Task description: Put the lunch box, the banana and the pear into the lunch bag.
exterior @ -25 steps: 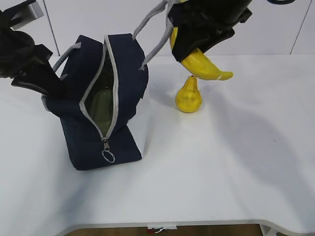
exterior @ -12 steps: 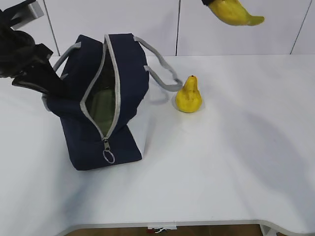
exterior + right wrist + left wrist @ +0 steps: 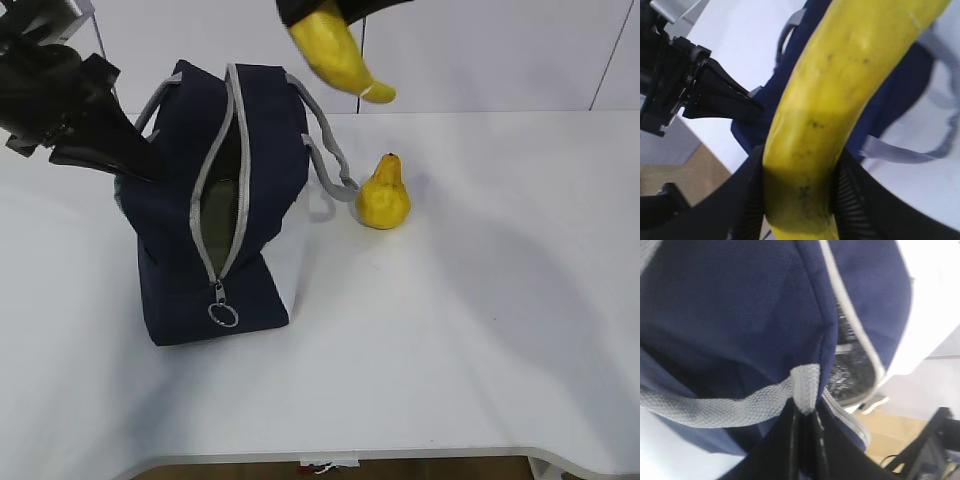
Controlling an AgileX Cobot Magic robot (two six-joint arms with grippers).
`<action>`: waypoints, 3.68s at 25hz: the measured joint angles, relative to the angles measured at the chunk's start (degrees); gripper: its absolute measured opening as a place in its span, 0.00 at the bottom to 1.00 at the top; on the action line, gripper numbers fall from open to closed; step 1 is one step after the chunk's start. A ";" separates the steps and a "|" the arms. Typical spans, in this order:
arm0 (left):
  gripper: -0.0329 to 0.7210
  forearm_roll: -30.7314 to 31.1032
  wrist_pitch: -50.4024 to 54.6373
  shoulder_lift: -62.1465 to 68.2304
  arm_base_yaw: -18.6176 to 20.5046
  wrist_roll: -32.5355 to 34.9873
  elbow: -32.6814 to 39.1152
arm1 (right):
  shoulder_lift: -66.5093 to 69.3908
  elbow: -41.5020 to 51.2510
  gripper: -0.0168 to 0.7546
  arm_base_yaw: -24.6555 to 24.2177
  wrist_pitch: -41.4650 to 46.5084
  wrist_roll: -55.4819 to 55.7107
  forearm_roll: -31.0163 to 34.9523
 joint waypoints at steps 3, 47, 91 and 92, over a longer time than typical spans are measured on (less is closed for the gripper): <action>0.04 -1.34 0.32 0.00 0.00 0.00 0.00 | 3.63 0.00 0.43 0.00 0.00 -1.55 5.07; 0.04 -6.42 -0.33 -1.74 4.74 -0.21 0.00 | 20.84 -7.27 0.70 2.42 -3.14 -10.38 12.81; 0.04 -1.58 0.13 -2.08 4.74 -0.31 0.00 | 28.72 -13.44 0.66 -11.38 -0.90 9.80 -15.19; 0.04 -1.44 0.22 -2.08 4.74 -0.31 0.00 | 29.20 -13.44 0.66 -11.38 -0.90 9.80 -15.19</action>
